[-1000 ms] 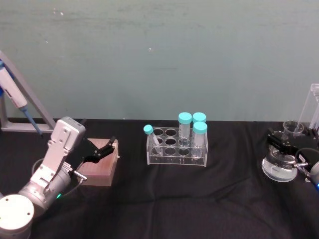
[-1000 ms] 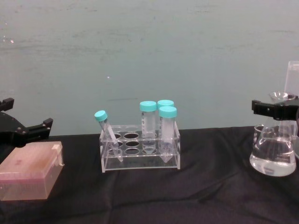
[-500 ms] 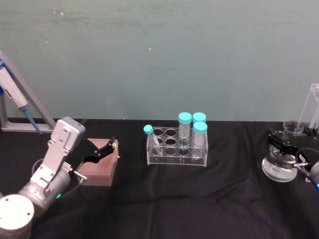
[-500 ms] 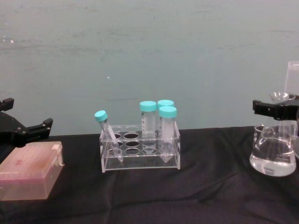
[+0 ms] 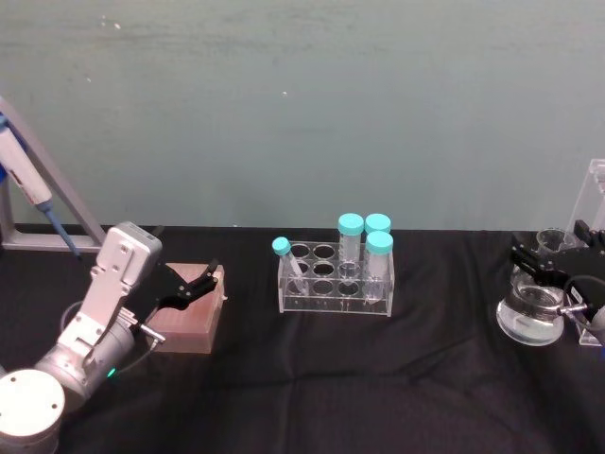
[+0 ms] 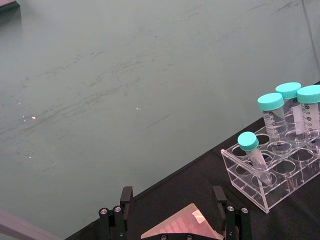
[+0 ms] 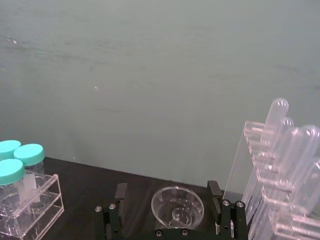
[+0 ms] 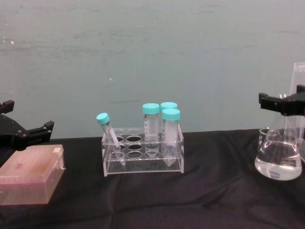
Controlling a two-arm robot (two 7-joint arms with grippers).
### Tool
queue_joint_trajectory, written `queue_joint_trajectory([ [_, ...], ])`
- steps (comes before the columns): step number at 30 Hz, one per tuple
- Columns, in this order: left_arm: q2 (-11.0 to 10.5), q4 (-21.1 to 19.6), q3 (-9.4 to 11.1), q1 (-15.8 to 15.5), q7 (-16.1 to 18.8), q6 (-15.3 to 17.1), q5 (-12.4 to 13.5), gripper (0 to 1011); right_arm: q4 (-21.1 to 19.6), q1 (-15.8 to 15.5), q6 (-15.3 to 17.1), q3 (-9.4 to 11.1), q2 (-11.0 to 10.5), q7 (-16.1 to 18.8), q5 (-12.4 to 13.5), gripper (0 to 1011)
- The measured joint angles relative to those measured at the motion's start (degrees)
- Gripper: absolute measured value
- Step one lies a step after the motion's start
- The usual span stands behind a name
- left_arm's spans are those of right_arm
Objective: Place the experimental apparatus aside using one hand.
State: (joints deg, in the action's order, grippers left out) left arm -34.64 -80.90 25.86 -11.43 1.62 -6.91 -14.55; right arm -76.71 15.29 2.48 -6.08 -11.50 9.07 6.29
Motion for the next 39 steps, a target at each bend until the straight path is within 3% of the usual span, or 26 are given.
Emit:
queue_joint_trajectory([
  [16, 0.0, 0.0, 0.0, 0.0, 0.0, 0.0, 0.0, 1000, -1.24, -0.59, -6.61, -0.5, -1.42, 3.06, -1.8, 1000],
  [28, 0.0, 0.0, 0.0, 0.0, 0.0, 0.0, 0.0, 1000, -3.6, -1.81, -9.77, -1.6, -4.73, 10.27, 2.18, 1000],
  [39, 0.0, 0.0, 0.0, 0.0, 0.0, 0.0, 0.0, 1000, -6.52, -4.05, -9.8, -2.15, -8.82, 14.98, 6.57, 1000],
])
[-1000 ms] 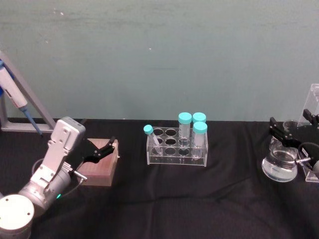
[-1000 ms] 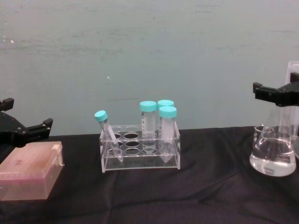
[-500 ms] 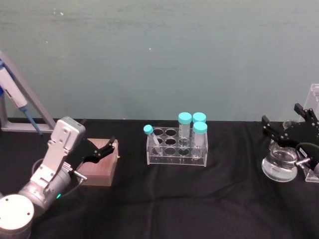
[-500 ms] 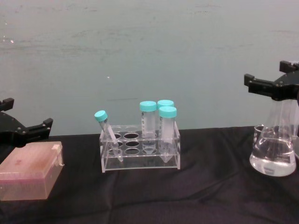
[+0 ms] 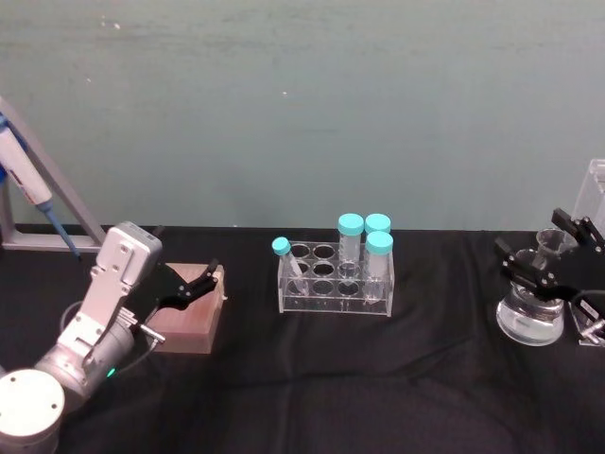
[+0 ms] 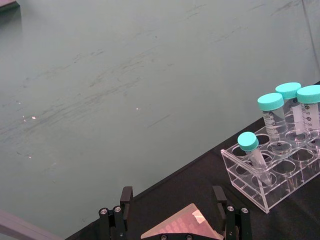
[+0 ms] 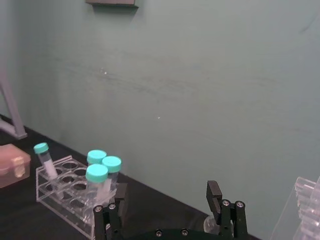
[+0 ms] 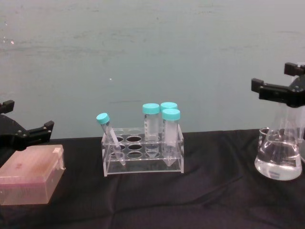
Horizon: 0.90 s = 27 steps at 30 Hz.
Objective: Place the experimental apparatus aside using one hand.
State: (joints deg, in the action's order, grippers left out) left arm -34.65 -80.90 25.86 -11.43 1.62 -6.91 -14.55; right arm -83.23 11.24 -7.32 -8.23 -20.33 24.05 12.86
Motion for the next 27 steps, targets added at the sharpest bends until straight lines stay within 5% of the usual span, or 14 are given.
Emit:
queue_joint_trajectory([
  [27, 0.0, 0.0, 0.0, 0.0, 0.0, 0.0, 0.0, 1000, -4.2, -5.79, 4.31, 0.34, -8.61, 3.86, 9.51, 1000],
])
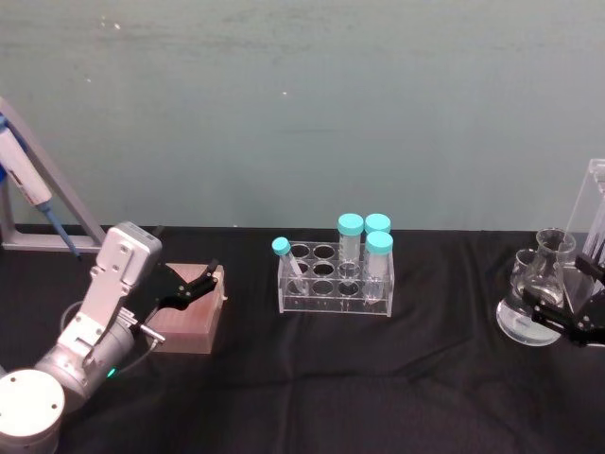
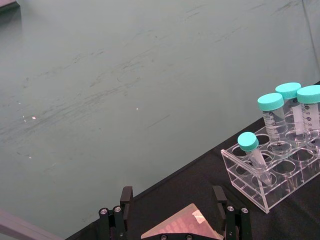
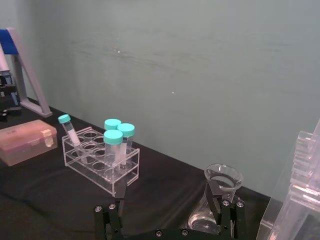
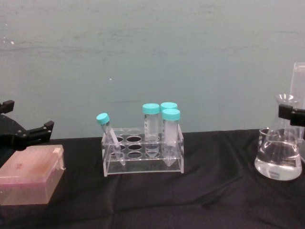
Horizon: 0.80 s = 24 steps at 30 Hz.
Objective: Place the experimental apparatus aside using one hand.
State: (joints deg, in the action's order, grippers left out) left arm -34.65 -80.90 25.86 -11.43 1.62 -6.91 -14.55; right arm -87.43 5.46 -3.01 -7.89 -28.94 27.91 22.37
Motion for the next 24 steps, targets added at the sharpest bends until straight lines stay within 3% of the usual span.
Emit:
queue_joint_trajectory([
  [4, 0.0, 0.0, 0.0, 0.0, 0.0, 0.0, 0.0, 1000, -0.01, -0.15, 0.76, -0.35, -0.79, 0.45, 1.57, 1000],
  [24, 0.0, 0.0, 0.0, 0.0, 0.0, 0.0, 0.0, 1000, 0.0, -0.12, 0.59, -0.3, -0.7, 0.45, 1.25, 1000],
])
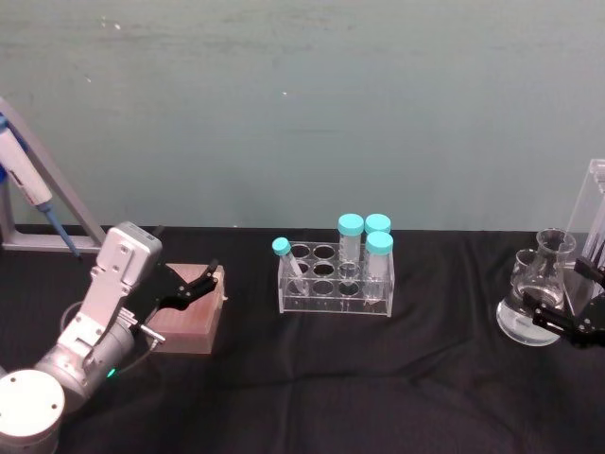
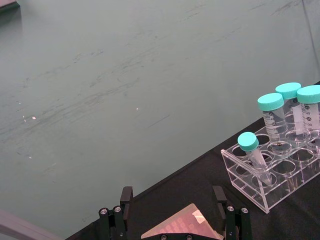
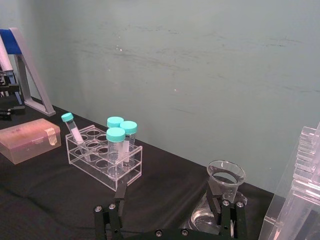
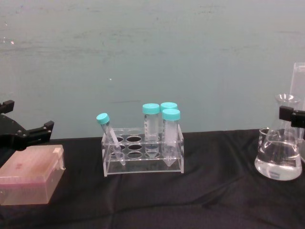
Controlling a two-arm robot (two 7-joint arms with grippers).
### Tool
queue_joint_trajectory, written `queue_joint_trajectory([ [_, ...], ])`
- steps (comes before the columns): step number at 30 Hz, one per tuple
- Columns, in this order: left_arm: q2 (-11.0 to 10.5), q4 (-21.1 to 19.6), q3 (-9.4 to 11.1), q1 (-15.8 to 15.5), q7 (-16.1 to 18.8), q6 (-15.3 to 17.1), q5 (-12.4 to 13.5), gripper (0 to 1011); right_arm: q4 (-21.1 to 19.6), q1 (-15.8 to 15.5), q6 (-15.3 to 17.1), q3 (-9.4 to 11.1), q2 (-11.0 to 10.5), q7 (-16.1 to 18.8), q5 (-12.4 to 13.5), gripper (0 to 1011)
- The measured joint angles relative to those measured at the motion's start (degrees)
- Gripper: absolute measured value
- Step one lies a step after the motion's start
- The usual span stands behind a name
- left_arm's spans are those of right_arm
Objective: Place the experimental apparatus aside using one hand.
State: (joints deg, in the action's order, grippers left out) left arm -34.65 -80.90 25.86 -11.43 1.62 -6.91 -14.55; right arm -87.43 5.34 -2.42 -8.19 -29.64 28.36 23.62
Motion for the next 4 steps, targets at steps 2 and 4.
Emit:
queue_joint_trajectory([
  [2, 0.0, 0.0, 0.0, 0.0, 0.0, 0.0, 0.0, 1000, 0.01, 0.0, -0.02, 0.01, 0.01, 0.0, -0.02, 1000],
  [4, 0.0, 0.0, 0.0, 0.0, 0.0, 0.0, 0.0, 1000, 0.01, 0.0, -0.02, 0.03, 0.02, 0.0, -0.03, 1000],
])
